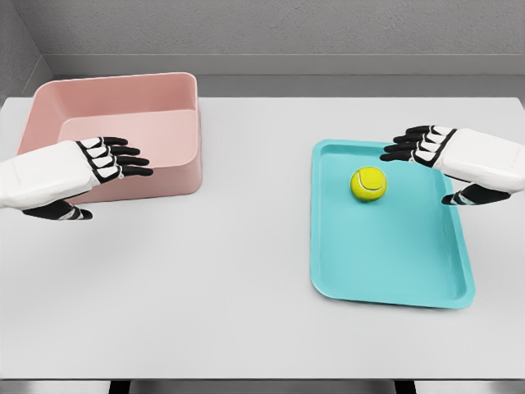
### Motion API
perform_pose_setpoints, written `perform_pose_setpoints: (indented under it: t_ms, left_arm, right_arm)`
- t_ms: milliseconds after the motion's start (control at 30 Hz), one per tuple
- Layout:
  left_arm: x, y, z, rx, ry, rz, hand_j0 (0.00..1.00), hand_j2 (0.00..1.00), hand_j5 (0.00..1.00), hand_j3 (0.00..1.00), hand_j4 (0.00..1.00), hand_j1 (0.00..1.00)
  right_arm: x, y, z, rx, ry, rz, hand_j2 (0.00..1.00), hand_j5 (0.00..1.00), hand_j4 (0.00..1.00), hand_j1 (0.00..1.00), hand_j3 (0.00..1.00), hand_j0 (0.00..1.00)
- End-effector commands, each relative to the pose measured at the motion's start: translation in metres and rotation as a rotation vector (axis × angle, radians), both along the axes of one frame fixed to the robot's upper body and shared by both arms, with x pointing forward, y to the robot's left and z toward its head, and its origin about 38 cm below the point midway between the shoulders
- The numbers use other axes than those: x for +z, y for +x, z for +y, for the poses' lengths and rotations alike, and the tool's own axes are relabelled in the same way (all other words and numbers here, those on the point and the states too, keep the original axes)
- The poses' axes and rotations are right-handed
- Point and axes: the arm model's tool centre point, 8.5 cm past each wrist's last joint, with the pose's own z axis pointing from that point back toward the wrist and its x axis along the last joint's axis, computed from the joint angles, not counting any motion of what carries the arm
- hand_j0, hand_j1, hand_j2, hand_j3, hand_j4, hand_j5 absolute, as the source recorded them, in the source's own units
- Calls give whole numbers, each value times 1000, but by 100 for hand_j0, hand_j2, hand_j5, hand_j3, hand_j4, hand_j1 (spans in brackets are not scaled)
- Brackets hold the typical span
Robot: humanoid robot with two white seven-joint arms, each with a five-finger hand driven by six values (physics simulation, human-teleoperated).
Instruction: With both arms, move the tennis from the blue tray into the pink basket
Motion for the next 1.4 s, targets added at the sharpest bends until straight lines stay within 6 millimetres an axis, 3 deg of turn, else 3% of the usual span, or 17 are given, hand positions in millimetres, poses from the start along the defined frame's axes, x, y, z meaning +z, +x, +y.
perform_pose_setpoints:
  t_ms: [0, 67, 167, 267, 467, 567, 767, 900, 1067, 1367]
  left_arm:
    - [-1, 0, 0, 0, -4, 6, 100, 100, 100, 100, 100, 100]
    - [-1, 0, 0, 0, -4, 6, 100, 100, 100, 100, 100, 100]
    - [-1, 0, 0, 0, -4, 6, 100, 100, 100, 100, 100, 100]
    - [-4, -1, -1, -3, -2, 15, 100, 100, 100, 100, 100, 100]
    - [-6, -1, -1, -3, 11, 25, 100, 100, 100, 100, 100, 100]
    - [-6, -1, -1, -4, 11, 24, 100, 100, 100, 100, 100, 100]
    - [-8, -2, -2, -6, 10, 32, 100, 100, 100, 100, 100, 100]
    - [-9, -2, -2, -6, 9, 34, 100, 100, 100, 100, 100, 100]
    - [-10, -2, -2, -6, 8, 37, 100, 100, 100, 100, 100, 100]
    - [-10, -2, -2, -6, 8, 37, 100, 100, 100, 100, 100, 100]
  right_arm:
    - [1, 0, 0, -2, 8, 3, 100, 100, 100, 100, 100, 100]
    - [-1, 0, 0, -2, 0, 5, 100, 100, 100, 100, 100, 100]
    - [-19, -3, 6, 17, -18, 52, 100, 100, 100, 100, 100, 100]
    - [-19, 4, 17, 34, 12, 43, 100, 100, 100, 100, 100, 100]
    - [-46, 38, 32, 41, -61, 162, 100, 100, 100, 100, 100, 100]
    - [-45, 53, 28, 18, -91, 176, 100, 100, 100, 100, 100, 100]
    - [-49, 76, 48, 46, -132, 205, 100, 100, 100, 100, 100, 100]
    - [-73, 97, 54, 13, -135, 272, 100, 100, 100, 100, 100, 100]
    - [-91, 104, 52, -16, -162, 304, 100, 100, 100, 100, 100, 100]
    - [-96, 110, 56, -23, -177, 306, 100, 100, 100, 100, 100, 100]
